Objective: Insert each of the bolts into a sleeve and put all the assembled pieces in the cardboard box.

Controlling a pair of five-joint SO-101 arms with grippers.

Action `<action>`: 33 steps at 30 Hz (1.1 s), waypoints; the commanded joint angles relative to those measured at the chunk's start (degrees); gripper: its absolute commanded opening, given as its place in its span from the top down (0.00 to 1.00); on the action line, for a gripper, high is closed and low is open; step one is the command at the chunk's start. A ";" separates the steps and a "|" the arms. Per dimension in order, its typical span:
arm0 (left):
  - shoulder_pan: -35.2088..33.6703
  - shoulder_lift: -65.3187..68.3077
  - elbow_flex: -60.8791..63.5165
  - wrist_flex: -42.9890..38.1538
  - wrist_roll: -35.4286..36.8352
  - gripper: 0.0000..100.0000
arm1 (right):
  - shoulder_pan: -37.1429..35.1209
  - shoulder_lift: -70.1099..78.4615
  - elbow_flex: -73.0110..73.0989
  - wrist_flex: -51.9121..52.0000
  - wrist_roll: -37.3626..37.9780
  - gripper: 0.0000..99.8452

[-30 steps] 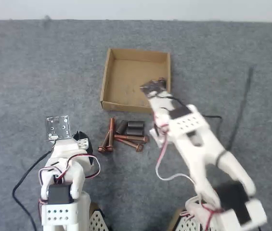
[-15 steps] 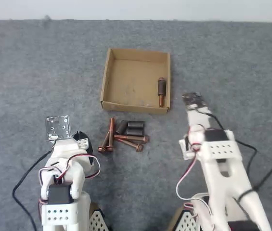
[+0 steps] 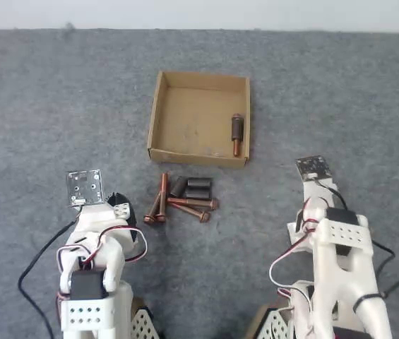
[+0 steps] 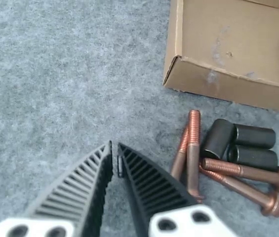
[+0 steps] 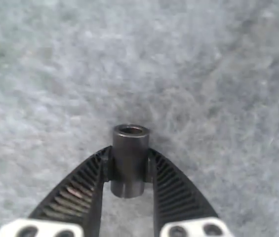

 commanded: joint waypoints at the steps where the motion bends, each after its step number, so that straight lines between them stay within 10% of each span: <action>1: 0.18 -1.14 -0.66 -3.08 -0.26 0.99 | 3.47 -1.98 0.00 -1.10 3.08 0.99; 16: 0.00 1.85 -12.62 5.36 -1.14 0.99 | 4.35 -1.98 0.09 -1.27 3.25 0.99; 33: 7.65 44.84 -41.89 12.04 -1.67 0.99 | 4.09 -1.98 0.09 -1.36 3.34 0.99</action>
